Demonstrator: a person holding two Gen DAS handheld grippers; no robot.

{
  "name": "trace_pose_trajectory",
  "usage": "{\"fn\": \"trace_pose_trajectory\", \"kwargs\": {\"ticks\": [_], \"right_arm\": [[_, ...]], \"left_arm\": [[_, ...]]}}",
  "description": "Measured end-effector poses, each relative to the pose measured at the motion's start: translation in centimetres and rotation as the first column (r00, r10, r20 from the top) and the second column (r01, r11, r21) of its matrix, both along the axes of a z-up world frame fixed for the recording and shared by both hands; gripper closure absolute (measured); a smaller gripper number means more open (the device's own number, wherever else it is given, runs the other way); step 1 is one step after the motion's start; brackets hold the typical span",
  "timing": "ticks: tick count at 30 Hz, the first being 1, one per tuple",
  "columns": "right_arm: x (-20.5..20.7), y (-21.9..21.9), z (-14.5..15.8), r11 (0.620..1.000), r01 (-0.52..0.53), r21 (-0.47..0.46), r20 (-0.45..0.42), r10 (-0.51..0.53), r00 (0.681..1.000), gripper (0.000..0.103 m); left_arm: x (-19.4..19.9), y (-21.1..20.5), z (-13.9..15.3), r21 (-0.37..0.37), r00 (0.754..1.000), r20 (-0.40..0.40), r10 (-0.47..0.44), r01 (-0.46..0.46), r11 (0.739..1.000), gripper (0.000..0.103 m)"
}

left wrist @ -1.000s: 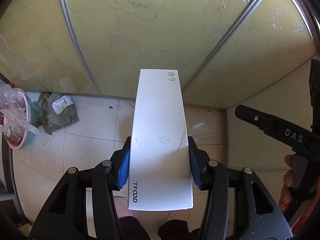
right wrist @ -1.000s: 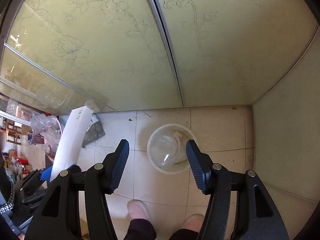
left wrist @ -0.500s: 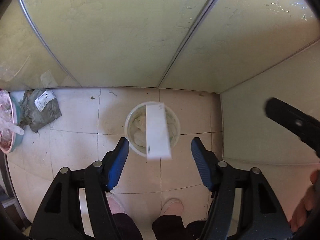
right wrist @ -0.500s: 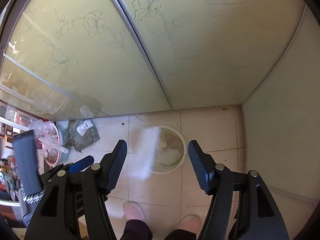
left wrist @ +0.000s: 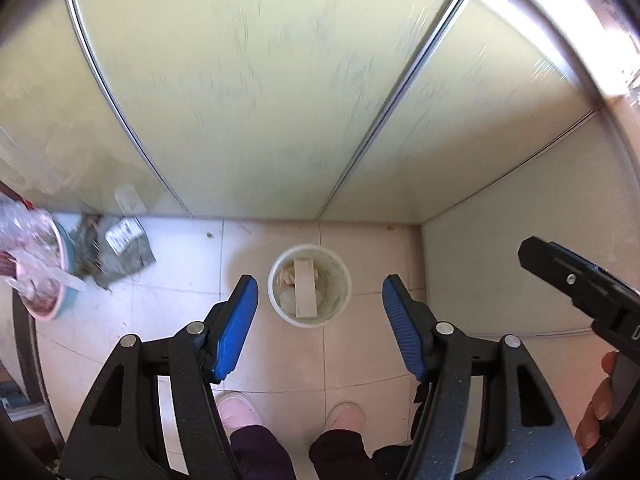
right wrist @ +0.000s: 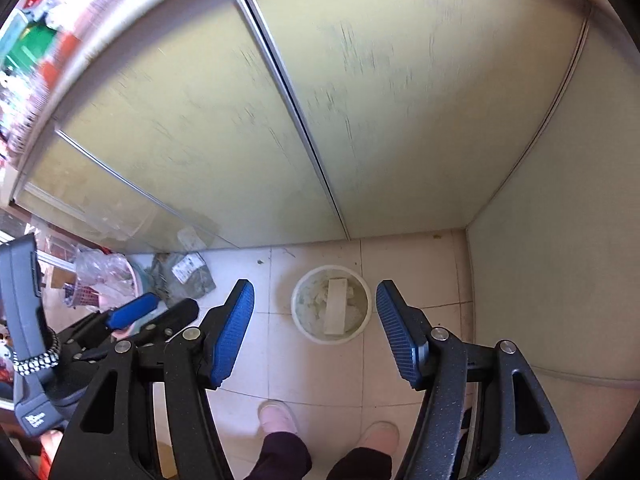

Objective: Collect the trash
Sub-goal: 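Open the left tool to drop the box into the bin while the right tool releases the cup, then raise both tools back up toward the newspaper-covered counter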

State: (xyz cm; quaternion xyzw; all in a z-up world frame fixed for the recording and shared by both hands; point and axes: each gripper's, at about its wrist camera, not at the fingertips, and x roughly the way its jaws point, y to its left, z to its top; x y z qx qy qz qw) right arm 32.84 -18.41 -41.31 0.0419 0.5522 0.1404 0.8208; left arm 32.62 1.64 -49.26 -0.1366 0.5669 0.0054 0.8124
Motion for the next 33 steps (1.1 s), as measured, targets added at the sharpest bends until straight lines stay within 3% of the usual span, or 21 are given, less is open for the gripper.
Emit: {"fn": "trace_pose_trajectory", "kwargs": {"ticks": [6,10,15,21,27,29,33], "right_arm": [[-1.6,0.1,9.3,1.000,0.023,0.004,0.090,-0.023,0.996,0.043],[-2.8,0.3,15.4,0.999,0.042,0.012,0.171,-0.043,0.984,0.043],[-4.9,1.6,22.8,0.998,0.065,0.022,0.289,-0.068,0.955,0.043],[-7.5,4.0,30.2,0.996,0.083,0.039,0.426,-0.092,0.900,0.042],[-9.9,6.1,35.3,0.992,0.116,0.038,0.553,-0.118,0.825,0.032],[-10.0,6.4,36.3,0.990,0.128,0.052,0.574,-0.135,0.807,0.021],[-9.3,6.7,37.6,0.987,0.138,0.083,0.606,-0.160,0.779,0.012]], "left_arm": [[-0.6,2.2,10.8,0.014,0.994,0.111,-0.007,0.006,1.000,0.039],[-1.5,3.5,19.0,0.043,0.977,0.213,-0.024,0.015,0.999,0.039],[-3.0,5.7,27.7,0.069,0.937,0.345,-0.049,0.027,0.997,0.037],[-5.1,7.6,36.9,0.107,0.868,0.489,-0.089,0.042,0.993,0.031],[-6.4,9.6,42.1,0.133,0.802,0.586,-0.120,0.052,0.990,0.015],[-6.4,9.8,43.1,0.139,0.792,0.598,-0.119,0.044,0.989,0.002],[-5.8,10.4,44.0,0.142,0.781,0.615,-0.107,0.023,0.990,0.001]]}}
